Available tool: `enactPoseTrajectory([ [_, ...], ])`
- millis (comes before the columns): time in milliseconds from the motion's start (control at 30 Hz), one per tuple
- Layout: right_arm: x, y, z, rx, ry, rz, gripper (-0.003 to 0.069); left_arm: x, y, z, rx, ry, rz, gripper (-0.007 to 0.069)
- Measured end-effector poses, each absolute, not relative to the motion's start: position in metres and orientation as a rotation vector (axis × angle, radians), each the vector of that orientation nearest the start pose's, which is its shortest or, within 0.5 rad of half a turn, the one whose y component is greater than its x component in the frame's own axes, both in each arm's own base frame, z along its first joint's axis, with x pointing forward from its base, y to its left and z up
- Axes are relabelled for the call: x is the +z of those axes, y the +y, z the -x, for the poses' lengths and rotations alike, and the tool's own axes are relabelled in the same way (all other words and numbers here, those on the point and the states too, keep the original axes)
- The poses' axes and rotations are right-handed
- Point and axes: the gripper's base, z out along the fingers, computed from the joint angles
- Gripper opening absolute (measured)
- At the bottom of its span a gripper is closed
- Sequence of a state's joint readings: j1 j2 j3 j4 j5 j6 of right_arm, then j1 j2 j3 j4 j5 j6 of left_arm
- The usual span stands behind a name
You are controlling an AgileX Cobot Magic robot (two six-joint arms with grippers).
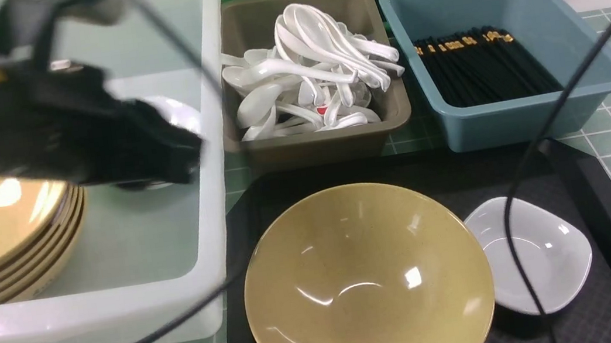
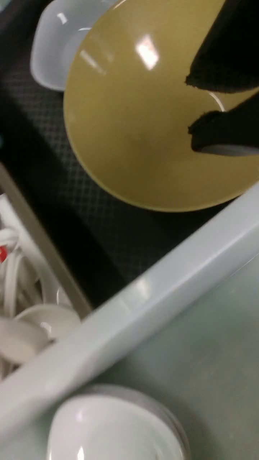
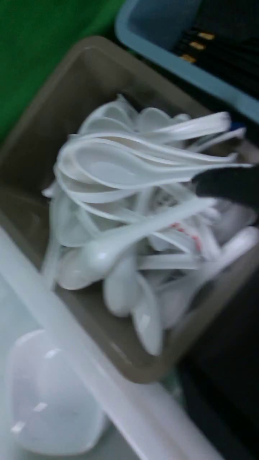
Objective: On blue table put chopsticks spoon bowls plates into blue grey white boxes.
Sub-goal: 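Grasp the large bowl on the tray by its rim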
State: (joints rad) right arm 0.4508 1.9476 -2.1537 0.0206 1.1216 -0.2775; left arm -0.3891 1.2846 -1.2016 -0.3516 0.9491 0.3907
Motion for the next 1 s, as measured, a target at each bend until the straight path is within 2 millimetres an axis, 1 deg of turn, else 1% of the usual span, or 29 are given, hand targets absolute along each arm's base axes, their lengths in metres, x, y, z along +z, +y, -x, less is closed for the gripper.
enactPoseTrajectory([
  [33,0.401,0.187,-0.383,0.094,2.273,0.890,0.0413,0.355,-0.131,-0.239,-0.439,2.380,-0.864,0.0203],
  [67,0.404,0.184,-0.376,0.084,2.298,0.916,0.0328,0.352,-0.137,-0.245,-0.432,2.404,-0.902,0.0239],
  [100,0.409,0.181,-0.370,0.081,2.298,0.924,0.0269,0.348,-0.145,-0.251,-0.430,2.420,-0.937,0.0265],
  [167,0.416,0.175,-0.357,0.078,2.302,0.932,0.0132,0.337,-0.160,-0.266,-0.403,2.470,-1.019,0.0358],
  [200,0.419,0.171,-0.350,0.081,2.305,0.932,0.0085,0.330,-0.168,-0.274,-0.385,2.486,-1.051,0.0397],
  [233,0.420,0.170,-0.348,0.082,2.306,0.933,0.0078,0.328,-0.170,-0.277,-0.380,2.492,-1.060,0.0411],
  [267,0.425,0.164,-0.333,0.094,2.310,0.935,0.0044,0.318,-0.180,-0.288,-0.353,2.502,-1.102,0.0455],
  [300,0.423,0.163,-0.331,0.095,2.318,0.939,0.0041,0.315,-0.183,-0.290,-0.344,2.505,-1.118,0.0460],
  [333,0.429,0.156,-0.314,0.101,2.315,0.940,0.0036,0.305,-0.191,-0.298,-0.327,2.504,-1.160,0.0491],
  [367,0.429,0.154,-0.310,0.102,2.316,0.942,0.0036,0.300,-0.195,-0.302,-0.322,2.503,-1.178,0.0501],
  [400,0.430,0.145,-0.292,0.102,2.322,0.953,0.0036,0.288,-0.205,-0.309,-0.307,2.489,-1.232,0.0515],
  [433,0.430,0.140,-0.281,0.100,2.327,0.962,0.0036,0.278,-0.213,-0.314,-0.296,2.470,-1.282,0.0521],
  [533,0.426,0.128,-0.257,0.095,2.343,0.981,0.0036,0.254,-0.229,-0.322,-0.262,2.411,-1.395,0.0524],
  [567,0.424,0.125,-0.250,0.094,2.350,0.985,0.0036,0.250,-0.232,-0.323,-0.252,2.388,-1.420,0.0524],
  [600,0.421,0.121,-0.242,0.094,2.359,0.990,0.0036,0.242,-0.237,-0.326,-0.234,2.369,-1.452,0.0524],
  [633,0.416,0.118,-0.236,0.094,2.373,0.995,0.0036,0.234,-0.240,-0.328,-0.222,2.361,-1.474,0.0524],
  [667,0.416,0.117,-0.234,0.096,2.371,0.994,0.0036,0.233,-0.240,-0.328,-0.219,2.360,-1.478,0.0524],
  [700,0.411,0.114,-0.227,0.100,2.386,1.000,0.0036,0.225,-0.242,-0.331,-0.211,2.367,-1.491,0.0524],
  [800,0.402,0.112,-0.222,0.108,2.414,1.011,0.0036,0.213,-0.242,-0.333,-0.194,2.397,-1.516,0.0516],
  [867,0.397,0.113,-0.222,0.116,2.430,1.017,0.0036,0.210,-0.242,-0.333,-0.194,2.411,-1.519,0.0491],
  [900,0.395,0.113,-0.221,0.120,2.436,1.027,0.0036,0.208,-0.242,-0.332,-0.197,2.429,-1.523,0.0444],
  [933,0.393,0.114,-0.221,0.131,2.437,1.036,0.0036,0.207,-0.241,-0.331,-0.201,2.452,-1.519,0.0377],
  [967,0.393,0.114,-0.221,0.132,2.434,1.042,0.0036,0.207,-0.241,-0.331,-0.201,2.460,-1.518,0.0353],
  [1000,0.393,0.116,-0.220,0.157,2.424,1.053,0.0036,0.207,-0.240,-0.330,-0.194,2.477,-1.516,0.0277],
])
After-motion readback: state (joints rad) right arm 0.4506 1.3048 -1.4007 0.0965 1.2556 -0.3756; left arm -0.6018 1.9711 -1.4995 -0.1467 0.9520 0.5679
